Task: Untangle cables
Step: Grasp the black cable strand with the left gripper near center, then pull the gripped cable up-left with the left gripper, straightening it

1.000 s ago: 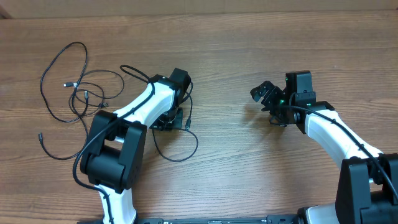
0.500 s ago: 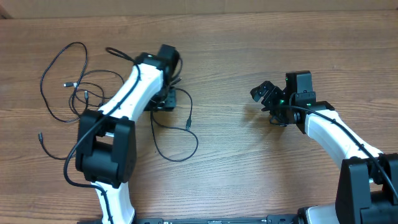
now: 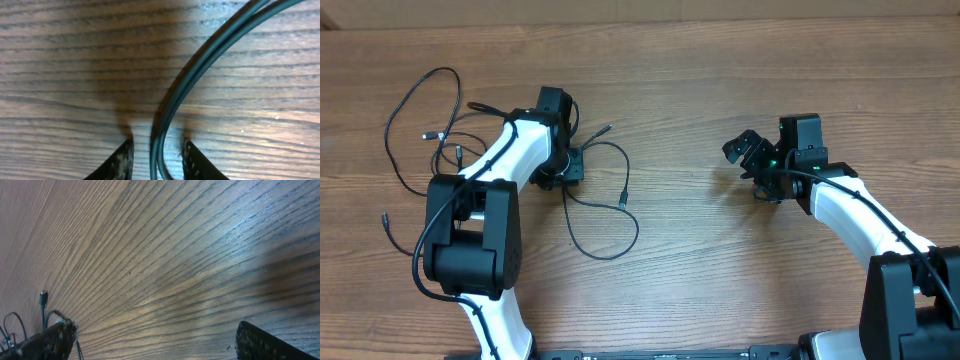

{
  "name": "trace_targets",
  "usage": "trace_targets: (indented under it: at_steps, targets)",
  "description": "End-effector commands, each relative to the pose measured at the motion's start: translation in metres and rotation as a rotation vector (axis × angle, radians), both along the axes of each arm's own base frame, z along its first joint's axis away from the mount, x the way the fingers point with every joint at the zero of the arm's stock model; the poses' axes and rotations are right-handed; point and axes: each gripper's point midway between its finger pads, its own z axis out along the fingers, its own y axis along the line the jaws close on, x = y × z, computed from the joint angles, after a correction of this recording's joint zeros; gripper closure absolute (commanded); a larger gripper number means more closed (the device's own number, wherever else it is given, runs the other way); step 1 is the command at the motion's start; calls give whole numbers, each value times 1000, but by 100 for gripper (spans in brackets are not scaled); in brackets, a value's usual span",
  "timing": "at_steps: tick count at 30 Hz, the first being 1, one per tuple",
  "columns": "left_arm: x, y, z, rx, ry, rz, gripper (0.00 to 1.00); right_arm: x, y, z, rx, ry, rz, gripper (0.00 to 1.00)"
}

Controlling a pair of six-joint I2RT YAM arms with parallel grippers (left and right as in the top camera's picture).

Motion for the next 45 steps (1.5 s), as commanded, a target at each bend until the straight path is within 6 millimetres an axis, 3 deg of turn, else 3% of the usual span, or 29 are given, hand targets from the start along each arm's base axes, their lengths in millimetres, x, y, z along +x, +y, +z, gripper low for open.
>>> trace_targets:
  at_steps: [1,5,13,18,19,24,27,33,40,42,45]
  targets:
    - [-17,-8,-18,-49,54,-25,72,0,0,-2,5,5,-2,0]
    - [-25,-7,-23,-46,73,-18,84,-1,0,-3,5,5,-2,0]
    - [-54,-3,-40,-37,148,61,83,-1,0,-3,5,5,-2,0]
    - [-56,-3,-40,-38,155,62,92,0,0,-2,5,5,-2,0]
    - [-57,-6,-40,-54,159,62,96,-1,0,-3,5,5,-2,0]
    - [-62,-31,-35,-203,195,45,96,-1,0,-3,5,5,-2,0]
    - [-60,-35,-27,-224,202,32,96,-1,0,-3,5,5,-1,0]
    - [-45,-51,18,-326,93,11,96,0,0,-2,5,5,-2,0]
    - [-27,-74,98,-485,-132,-53,96,-1,0,-3,5,5,-2,0]
    - [-23,-75,130,-499,-239,-78,96,-1,0,-3,5,5,-1,0]
    - [-17,-75,152,-509,-326,-98,96,0,0,-2,5,5,-2,0]
